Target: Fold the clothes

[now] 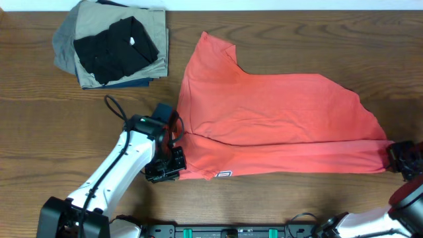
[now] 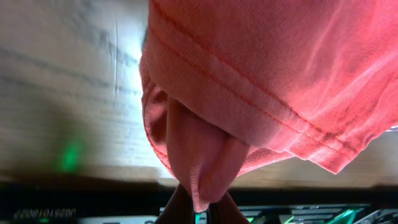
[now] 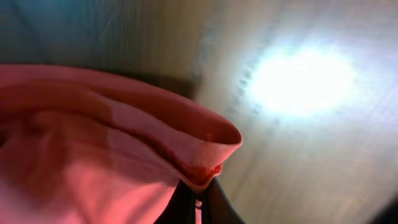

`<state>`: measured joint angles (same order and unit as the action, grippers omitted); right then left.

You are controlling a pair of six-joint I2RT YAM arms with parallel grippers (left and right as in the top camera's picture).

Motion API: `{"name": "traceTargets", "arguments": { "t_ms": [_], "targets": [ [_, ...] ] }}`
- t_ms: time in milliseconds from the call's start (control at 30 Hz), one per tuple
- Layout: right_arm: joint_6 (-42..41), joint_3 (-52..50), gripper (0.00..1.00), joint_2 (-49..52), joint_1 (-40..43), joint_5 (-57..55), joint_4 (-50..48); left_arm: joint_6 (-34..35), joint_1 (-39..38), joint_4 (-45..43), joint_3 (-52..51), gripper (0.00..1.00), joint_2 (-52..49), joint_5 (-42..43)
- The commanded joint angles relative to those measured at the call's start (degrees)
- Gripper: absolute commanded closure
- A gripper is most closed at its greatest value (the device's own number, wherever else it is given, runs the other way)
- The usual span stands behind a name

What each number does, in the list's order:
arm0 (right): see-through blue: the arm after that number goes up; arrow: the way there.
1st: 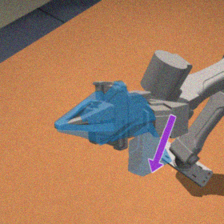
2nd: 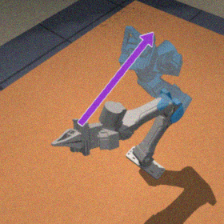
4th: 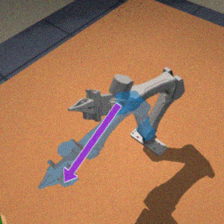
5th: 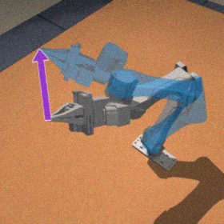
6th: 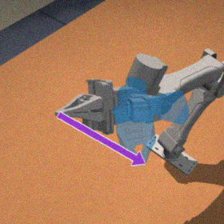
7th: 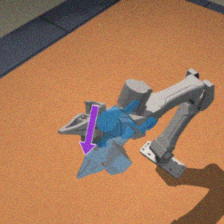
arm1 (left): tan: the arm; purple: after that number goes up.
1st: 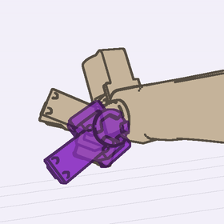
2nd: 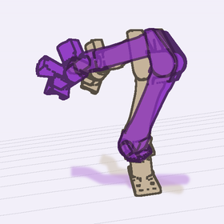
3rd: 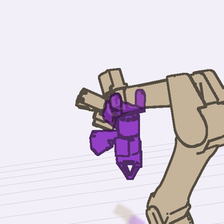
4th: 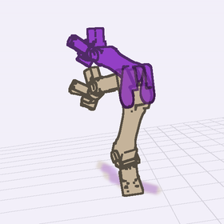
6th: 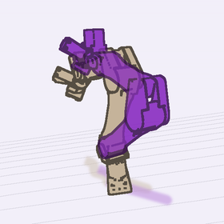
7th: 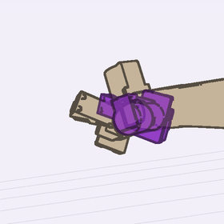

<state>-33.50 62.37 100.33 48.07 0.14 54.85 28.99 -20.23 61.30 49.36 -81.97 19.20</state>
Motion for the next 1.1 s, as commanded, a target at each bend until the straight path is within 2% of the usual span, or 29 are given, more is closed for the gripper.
{"name": "traceTargets", "arguments": {
  "t_ms": [0, 67, 100, 133, 167, 200, 233, 267, 300, 500, 800, 900, 1067],
  "targets": [
    [-1.66, -0.13, 0.99, -5.57, 0.66, -2.25, 0.46, 2.21, -0.37, 1.55, -0.28, 0.94, 0.72, -0.85],
    [-1.55, -0.13, 0.98, -7.98, 0.55, -0.72, 0.48, 2.16, -0.37, 1.66, -0.28, 0.94, 1.03, -1.92],
    [-0.96, -0.13, 0.87, -8.94, 0.55, 0.55, 0.46, 2.12, -0.37, 1.64, -0.28, 0.94, 1.14, -2.16],
    [-0.09, -0.13, 0.66, -9.6, 0.55, 1.95, 0.44, 2.1, -0.37, 1.64, -0.28, 0.87, 1.18, -2.19],
    [0.83, -0.13, 0.36, -10.23, 0.55, 3.63, 0.44, 1.49, -0.37, 1.64, -0.28, 0.66, 1.18, -2.21],
    [1.29, -0.13, 0.2, -10.56, 0.55, 4.61, 0.5, 0.74, -0.37, 1.68, -0.28, 0.51, 1.18, -2.21],
    [1.46, -0.13, 0.09, -10.71, 0.52, 5.4, 0.72, -0.04, -0.37, 1.73, -0.28, 0.27, 1.14, -2.21],
    [1.44, -0.13, 0.03, -10.73, 0.48, 5.62, 0.98, -0.04, -0.37, 1.97, -0.28, 0.1, 1.14, -2.21],
    [1.44, -0.13, 0.01, -10.71, 0.33, 5.77, 1.22, -0.04, -0.37, 2.19, -0.28, 0.02, 1.14, -2.21],
    [1.49, -0.13, 0.01, -10.71, -1.81, 5.75, 2.25, -0.04, -0.37, 2.4, -0.28, 0.02, 1.14, -2.23],
    [4.04, -0.13, 0.01, -10.71, -6.64, 7.61, 1.7, -6.05, -0.31, -10.38, -0.28, 0.02, 0.59, -4.55],
    [4.5, -0.13, 0.01, -10.71, -8.17, 7.56, 1.73, -6.08, 0.24, -11.76, -0.28, 0.02, -0.92, -8.35],
    [4.46, -0.13, 0.01, -10.71, -9.05, 7.61, 1.7, -9.66, 2.64, -12.66, -0.28, 0.02, -4.81, -7.96]
  ]
}}
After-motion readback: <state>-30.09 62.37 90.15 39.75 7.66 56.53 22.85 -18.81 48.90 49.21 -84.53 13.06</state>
